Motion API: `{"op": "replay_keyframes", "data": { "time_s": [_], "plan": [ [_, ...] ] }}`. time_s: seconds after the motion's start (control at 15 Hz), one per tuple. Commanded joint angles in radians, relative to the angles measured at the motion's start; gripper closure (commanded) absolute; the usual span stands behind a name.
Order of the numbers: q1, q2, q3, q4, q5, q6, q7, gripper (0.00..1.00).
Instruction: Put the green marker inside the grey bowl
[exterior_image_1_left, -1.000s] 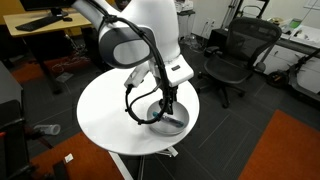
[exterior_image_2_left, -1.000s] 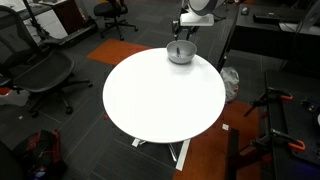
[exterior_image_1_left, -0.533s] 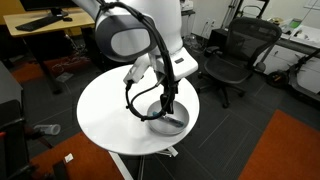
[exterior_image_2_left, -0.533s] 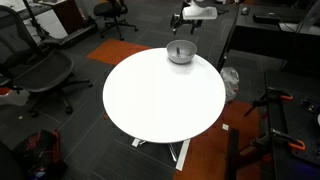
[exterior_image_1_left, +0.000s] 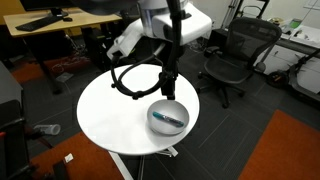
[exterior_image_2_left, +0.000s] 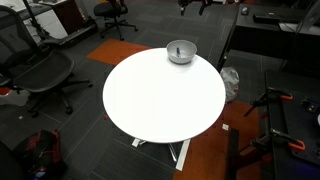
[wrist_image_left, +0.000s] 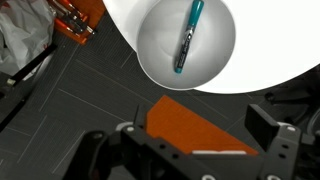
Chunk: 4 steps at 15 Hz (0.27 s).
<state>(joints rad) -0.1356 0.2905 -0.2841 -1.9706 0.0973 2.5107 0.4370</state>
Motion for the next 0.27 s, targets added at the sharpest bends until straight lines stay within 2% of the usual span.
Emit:
{"op": "replay_keyframes", "data": {
  "time_s": [0.0, 0.2],
  "plan": [
    [-0.014, -0.013, 0.012, -0.001, -0.004, -0.007, -0.001, 0.0],
    [-0.013, -0.003, 0.013, -0.001, -0.004, -0.006, -0.001, 0.0]
  ]
}}
